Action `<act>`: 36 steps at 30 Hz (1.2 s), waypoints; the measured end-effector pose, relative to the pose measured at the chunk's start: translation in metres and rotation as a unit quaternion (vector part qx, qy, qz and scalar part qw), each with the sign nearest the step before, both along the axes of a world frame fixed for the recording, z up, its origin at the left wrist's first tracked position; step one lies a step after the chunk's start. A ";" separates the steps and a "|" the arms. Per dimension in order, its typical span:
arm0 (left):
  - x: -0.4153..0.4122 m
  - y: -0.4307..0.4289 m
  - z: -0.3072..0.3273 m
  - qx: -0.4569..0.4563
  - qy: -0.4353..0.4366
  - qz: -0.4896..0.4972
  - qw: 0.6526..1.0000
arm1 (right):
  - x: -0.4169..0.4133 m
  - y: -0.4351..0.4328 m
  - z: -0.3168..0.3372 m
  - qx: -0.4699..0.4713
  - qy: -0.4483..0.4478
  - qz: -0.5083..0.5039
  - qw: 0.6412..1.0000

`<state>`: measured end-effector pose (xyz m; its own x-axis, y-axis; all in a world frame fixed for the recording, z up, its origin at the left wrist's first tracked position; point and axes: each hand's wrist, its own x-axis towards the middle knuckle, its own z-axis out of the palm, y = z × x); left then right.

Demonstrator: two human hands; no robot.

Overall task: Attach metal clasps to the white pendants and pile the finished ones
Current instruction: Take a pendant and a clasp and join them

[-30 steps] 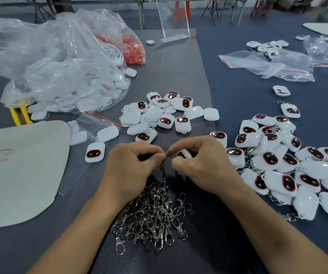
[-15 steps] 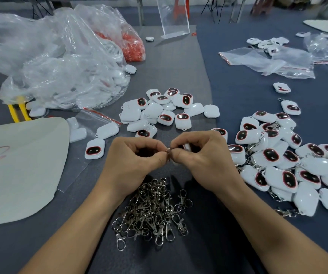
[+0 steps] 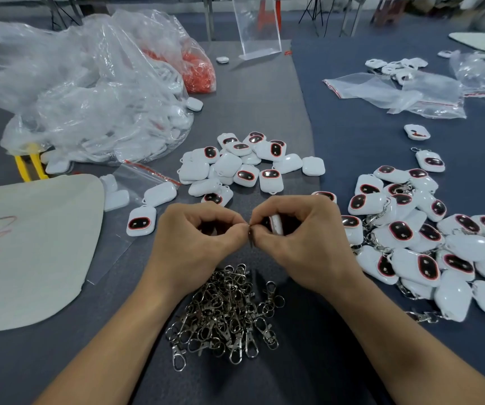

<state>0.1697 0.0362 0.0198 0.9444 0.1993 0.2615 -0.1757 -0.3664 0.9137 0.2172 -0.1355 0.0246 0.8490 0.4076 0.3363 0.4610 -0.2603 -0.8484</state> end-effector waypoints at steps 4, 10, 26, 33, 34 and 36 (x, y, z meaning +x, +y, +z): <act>0.000 0.002 0.001 -0.043 0.008 -0.002 0.999 | 0.000 0.001 0.000 0.005 0.001 0.004 1.000; 0.002 0.005 0.002 -0.113 0.058 -0.053 0.991 | 0.004 0.001 -0.003 0.041 0.014 0.004 0.999; -0.002 0.004 0.009 -0.159 0.088 -0.123 0.976 | 0.013 -0.002 -0.002 0.124 0.159 0.125 0.971; -0.002 -0.002 0.006 -0.119 0.064 -0.065 0.989 | 0.010 0.001 -0.004 0.137 0.167 0.132 0.968; -0.002 -0.003 0.006 -0.122 0.059 -0.060 0.989 | 0.010 0.002 -0.004 0.144 0.170 0.131 0.966; -0.002 -0.003 0.005 -0.135 0.044 -0.052 0.988 | 0.008 0.003 -0.003 0.169 0.184 0.131 0.959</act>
<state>0.1677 0.0331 0.0251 0.9803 0.1506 0.1276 -0.1148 -0.0908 0.9892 0.2249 -0.1328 0.0217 0.8187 0.5440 0.1838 0.1255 0.1428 -0.9818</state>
